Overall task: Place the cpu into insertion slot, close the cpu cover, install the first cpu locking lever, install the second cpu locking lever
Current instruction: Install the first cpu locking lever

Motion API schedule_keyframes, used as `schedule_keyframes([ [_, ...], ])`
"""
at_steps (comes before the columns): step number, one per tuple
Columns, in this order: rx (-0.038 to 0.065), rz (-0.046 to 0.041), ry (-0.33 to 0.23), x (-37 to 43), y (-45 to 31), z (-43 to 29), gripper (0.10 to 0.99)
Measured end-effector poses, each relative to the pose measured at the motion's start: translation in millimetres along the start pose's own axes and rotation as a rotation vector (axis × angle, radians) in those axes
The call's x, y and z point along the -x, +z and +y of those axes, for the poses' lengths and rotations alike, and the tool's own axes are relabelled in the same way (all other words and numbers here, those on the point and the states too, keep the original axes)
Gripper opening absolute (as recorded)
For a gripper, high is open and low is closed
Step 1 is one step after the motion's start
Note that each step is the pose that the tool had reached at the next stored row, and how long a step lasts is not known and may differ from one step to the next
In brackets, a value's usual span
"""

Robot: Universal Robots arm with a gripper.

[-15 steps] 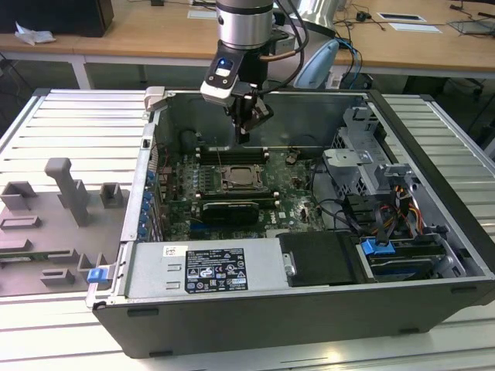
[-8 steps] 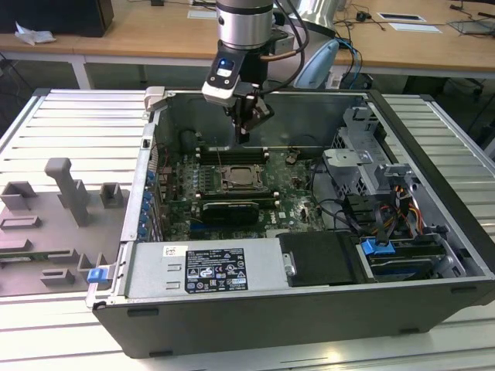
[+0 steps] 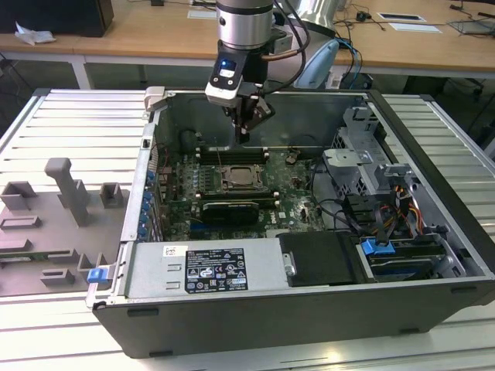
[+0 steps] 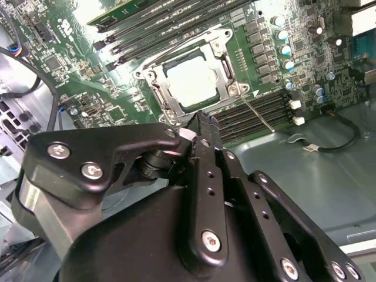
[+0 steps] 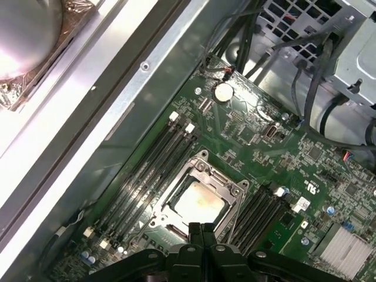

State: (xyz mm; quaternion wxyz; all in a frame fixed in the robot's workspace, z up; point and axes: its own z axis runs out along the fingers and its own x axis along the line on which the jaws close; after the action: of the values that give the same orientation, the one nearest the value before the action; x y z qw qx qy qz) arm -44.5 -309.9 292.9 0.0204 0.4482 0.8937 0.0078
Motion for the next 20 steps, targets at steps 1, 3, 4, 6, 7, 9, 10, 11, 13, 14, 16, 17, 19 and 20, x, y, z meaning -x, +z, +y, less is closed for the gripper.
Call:
schedule_keyframes([
  [1, 0.000, 0.0002, -0.008, 0.0, 0.0, 0.0, 0.106],
  [3, 0.001, 0.0009, -0.028, 0.0, 0.0, 0.0, 0.106],
  [4, 0.001, 0.0011, -0.033, 0.0, 0.0, 0.0, 0.106],
  [6, 0.002, 0.0018, -0.058, 0.0, 0.0, 0.0, 0.106],
  [7, 0.002, 0.0022, -0.069, 0.0, 0.0, 0.0, 0.106],
  [9, 0.003, 0.0028, -0.087, 0.0, 0.0, 0.0, 0.106],
  [10, 0.003, 0.0031, -0.096, 0.0, 0.0, 0.0, 0.106],
  [11, 0.003, 0.0034, -0.105, 0.0, 0.0, 0.0, 0.106],
  [13, 0.003, 0.0037, -0.115, 0.0, 0.0, 0.0, 0.106],
  [14, 0.004, 0.0048, -0.148, 0.0, 0.0, 0.0, 0.106],
  [16, 0.007, 0.0071, -0.219, 0.0, 0.0, 0.0, 0.106],
  [17, 0.007, 0.0072, -0.224, 0.0, 0.0, 0.0, 0.106],
  [19, 0.007, 0.0077, -0.238, 0.0, 0.0, 0.0, 0.106],
  [20, 0.007, 0.0078, -0.243, 0.0, 0.0, 0.0, 0.106],
])
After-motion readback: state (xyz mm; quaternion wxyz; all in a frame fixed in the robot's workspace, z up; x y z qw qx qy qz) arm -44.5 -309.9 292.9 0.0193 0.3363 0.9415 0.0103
